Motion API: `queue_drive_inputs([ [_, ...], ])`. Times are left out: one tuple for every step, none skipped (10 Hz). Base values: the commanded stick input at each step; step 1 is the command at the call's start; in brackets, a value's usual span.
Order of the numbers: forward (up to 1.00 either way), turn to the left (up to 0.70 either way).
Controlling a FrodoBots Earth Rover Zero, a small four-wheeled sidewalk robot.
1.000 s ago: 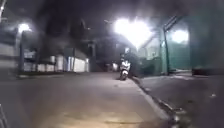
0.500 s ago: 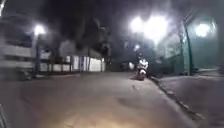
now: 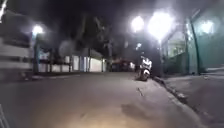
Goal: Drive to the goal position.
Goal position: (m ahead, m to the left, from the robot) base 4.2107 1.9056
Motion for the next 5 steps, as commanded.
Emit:
queue_drive_inputs([
  [0.70, 0.00],
  [0.70, 0.00],
  [0.70, 0.00],
  [0.70, 0.00],
  [0.70, 0.00],
])
